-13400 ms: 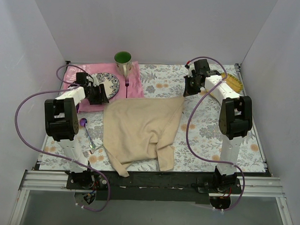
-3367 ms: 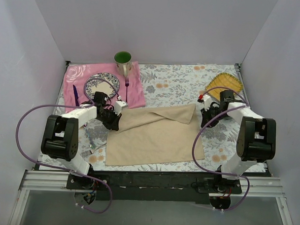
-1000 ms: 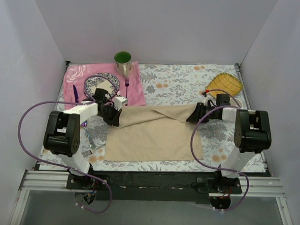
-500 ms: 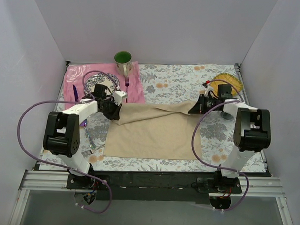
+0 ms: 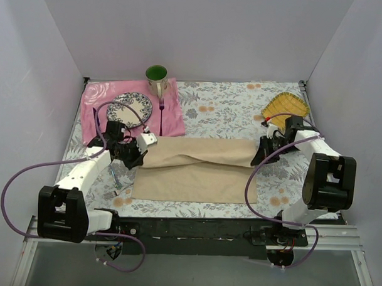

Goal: Fold the napkin into a case and place the utensils inside
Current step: Fold and flatten the napkin at the center of the board.

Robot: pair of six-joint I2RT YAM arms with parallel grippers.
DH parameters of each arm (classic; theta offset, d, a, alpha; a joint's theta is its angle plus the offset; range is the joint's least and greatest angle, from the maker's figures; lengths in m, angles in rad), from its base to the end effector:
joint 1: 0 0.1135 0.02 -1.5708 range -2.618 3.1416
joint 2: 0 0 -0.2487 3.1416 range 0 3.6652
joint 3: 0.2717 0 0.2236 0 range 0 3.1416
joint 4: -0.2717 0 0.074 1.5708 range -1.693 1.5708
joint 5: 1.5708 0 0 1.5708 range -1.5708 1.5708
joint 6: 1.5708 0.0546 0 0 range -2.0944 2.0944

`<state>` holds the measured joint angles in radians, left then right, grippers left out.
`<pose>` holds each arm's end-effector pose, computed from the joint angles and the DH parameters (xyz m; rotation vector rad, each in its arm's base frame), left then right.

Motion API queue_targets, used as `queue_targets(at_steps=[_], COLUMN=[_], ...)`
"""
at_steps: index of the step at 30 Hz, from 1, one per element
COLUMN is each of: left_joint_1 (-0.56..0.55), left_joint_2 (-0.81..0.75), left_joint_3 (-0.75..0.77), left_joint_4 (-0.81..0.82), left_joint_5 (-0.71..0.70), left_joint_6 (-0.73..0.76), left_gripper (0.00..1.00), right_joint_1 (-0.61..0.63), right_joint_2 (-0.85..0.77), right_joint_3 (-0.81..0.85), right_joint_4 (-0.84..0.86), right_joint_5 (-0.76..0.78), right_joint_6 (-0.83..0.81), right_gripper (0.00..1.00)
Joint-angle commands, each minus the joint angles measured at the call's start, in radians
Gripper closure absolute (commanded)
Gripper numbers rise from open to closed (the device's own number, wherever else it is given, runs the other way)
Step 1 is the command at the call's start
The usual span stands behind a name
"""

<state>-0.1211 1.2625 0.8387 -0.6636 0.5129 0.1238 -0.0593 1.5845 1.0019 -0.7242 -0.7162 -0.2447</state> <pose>0.2172 -0.0534 0.2090 0.4809 2.5416 -0.6760 0.2680 0.0200 0.1826 -0.3738 2.6081 0.9205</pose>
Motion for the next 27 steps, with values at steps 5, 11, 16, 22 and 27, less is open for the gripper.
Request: queue_targets(at_steps=[5,11,16,22,27], left_joint_1=[0.034,0.034,0.024,0.006,-0.071], left_joint_2=[-0.054,0.005,0.087,0.164,0.216], left_joint_3=[-0.153,-0.119,-0.092,-0.056,-0.027], left_joint_4=[-0.042,-0.019,0.01,0.071,0.105], left_joint_5=[-0.04,0.001,0.013,-0.014,-0.045], left_joint_6=[0.209,0.169,0.097,0.019,-0.042], left_gripper=[1.0,1.0,1.0,1.0,1.0], right_joint_1=[-0.013,0.001,0.022,0.015,-0.01], right_joint_2=[0.121,0.212,0.241,0.285,0.316], right_joint_3=[0.02,0.041,0.012,0.052,0.099], right_joint_4=[-0.205,-0.239,-0.147,-0.101,-0.106], right_joint_5=[0.15,0.17,0.167,0.264,0.334], right_joint_6=[-0.168,-0.208,-0.154,-0.122,-0.134], right_gripper=[0.99,0.99,0.99,0.99,0.99])
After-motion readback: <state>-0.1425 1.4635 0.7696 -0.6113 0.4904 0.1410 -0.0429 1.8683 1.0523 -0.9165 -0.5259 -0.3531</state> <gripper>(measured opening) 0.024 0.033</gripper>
